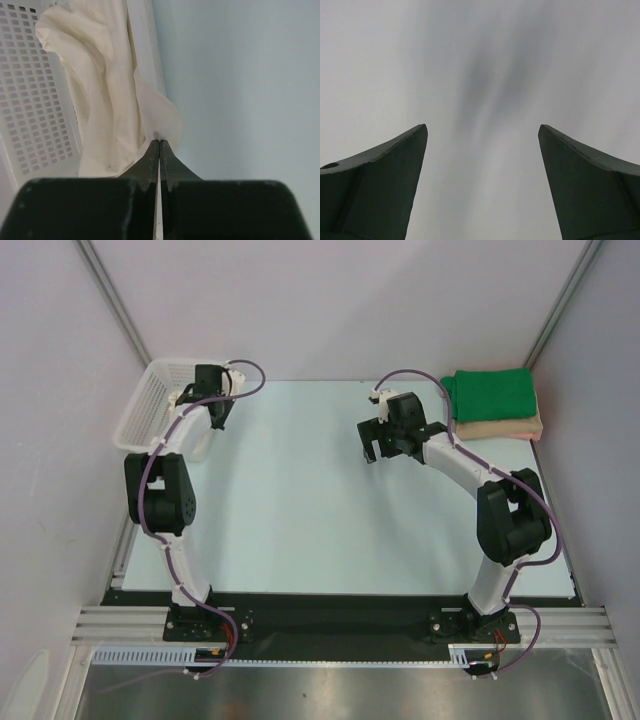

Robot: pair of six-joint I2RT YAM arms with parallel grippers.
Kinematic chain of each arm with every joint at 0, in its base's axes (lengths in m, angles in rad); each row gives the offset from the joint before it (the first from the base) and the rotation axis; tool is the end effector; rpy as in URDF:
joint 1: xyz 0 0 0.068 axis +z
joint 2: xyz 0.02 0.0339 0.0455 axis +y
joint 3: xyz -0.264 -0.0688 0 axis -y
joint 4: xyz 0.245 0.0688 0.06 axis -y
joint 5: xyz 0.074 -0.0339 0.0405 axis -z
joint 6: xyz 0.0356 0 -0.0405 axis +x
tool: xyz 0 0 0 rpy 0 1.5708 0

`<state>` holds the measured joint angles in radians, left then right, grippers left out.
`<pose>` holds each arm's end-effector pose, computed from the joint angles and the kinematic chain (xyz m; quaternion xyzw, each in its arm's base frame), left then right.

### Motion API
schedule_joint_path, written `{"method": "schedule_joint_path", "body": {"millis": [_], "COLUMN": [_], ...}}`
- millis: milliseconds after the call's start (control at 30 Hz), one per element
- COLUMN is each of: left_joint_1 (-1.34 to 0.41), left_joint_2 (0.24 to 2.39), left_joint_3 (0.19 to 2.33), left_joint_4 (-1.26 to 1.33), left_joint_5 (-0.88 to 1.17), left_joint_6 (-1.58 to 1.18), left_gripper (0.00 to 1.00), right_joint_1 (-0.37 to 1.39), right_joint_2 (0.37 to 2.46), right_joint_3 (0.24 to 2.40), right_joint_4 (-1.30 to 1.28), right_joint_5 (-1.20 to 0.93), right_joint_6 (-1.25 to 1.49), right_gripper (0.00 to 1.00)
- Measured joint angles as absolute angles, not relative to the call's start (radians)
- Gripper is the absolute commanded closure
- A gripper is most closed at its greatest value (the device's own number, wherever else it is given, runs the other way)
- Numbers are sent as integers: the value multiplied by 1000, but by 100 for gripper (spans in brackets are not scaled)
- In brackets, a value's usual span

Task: Fold and stack the t-shirts
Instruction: Grab the tshirt from the pile

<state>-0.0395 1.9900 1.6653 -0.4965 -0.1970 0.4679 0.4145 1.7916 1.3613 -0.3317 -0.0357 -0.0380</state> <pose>0.4529 -0.0109 0.2536 0.1976 0.9055 0.1669 0.3365 0.3700 0.1642 0.2478 -0.2130 0.8942 0.0897 0.3834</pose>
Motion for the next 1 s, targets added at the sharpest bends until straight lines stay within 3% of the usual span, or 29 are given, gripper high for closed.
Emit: {"method": "schedule_joint_path", "body": {"millis": [300, 667, 1000], "left_joint_1": [-103, -170, -205], "left_joint_2": [1955, 1728, 1709], "left_joint_3": [1665, 1671, 1828], "left_joint_4": [-508, -557, -668], "left_joint_5": [-236, -243, -194], "left_joint_6": [458, 454, 360], "left_gripper": [100, 100, 100], "right_joint_1": [414, 394, 393], "right_joint_2": [1792, 1792, 1790], "right_joint_3": [1374, 1384, 1384], "right_joint_4": [-333, -332, -332], "right_joint_5": [-37, -56, -70], "right_joint_6": [-38, -33, -30], "right_gripper": [2, 2, 2]}}
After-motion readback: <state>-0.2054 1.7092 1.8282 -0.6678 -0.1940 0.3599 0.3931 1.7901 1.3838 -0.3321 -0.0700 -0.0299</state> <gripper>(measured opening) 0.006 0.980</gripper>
